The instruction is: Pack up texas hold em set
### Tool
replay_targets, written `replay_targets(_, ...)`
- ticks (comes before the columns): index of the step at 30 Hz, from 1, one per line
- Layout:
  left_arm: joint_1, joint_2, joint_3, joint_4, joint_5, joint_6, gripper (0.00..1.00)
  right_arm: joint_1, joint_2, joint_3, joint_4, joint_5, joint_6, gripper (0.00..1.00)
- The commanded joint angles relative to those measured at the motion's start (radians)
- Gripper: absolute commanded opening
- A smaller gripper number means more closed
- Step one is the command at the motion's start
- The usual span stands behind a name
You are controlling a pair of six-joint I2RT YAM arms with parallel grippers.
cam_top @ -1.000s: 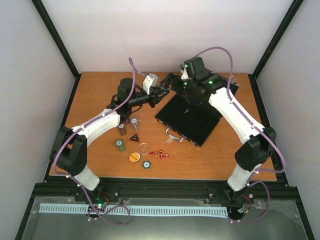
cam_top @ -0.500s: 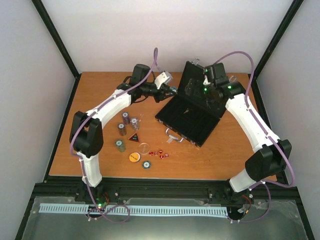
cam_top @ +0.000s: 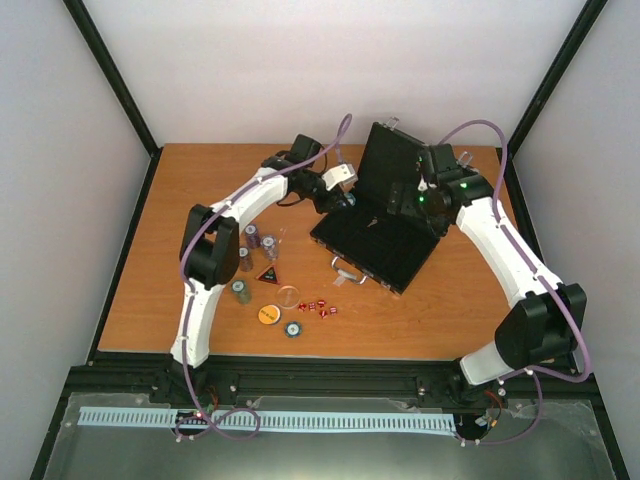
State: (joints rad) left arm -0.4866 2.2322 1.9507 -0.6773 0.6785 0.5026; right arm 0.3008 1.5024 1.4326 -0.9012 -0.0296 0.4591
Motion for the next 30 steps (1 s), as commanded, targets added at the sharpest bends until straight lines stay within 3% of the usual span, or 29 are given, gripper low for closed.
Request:
replay_targets(1, -0.018, 0.047, 0.104, -0.047, -0.088, 0.082, 0.01, -0.043, -0.024, -0.054, -0.003, 0.017, -0.027, 1.00)
replay_targets(7, -0.032, 0.078, 0.125, -0.009, -0.108, 0.032, 0.01, -0.057, 0.018, -0.072, 0.031, -0.052, -0.110, 0.95)
replay_targets(16, -0.010, -0.009, 0.062, -0.036, -0.173, 0.074, 0.01, -0.052, 0.153, -0.106, 0.152, -0.385, -0.199, 0.36)
replay_targets(20, 0.021, -0.077, -0.004, -0.036, -0.205, 0.080, 0.01, -0.010, 0.237, -0.087, 0.211, -0.492, -0.195, 0.32)
replay_targets(30, 0.088, -0.272, -0.202, -0.024, -0.256, 0.122, 0.01, 0.093, 0.406, 0.009, 0.343, -0.539, -0.102, 0.33)
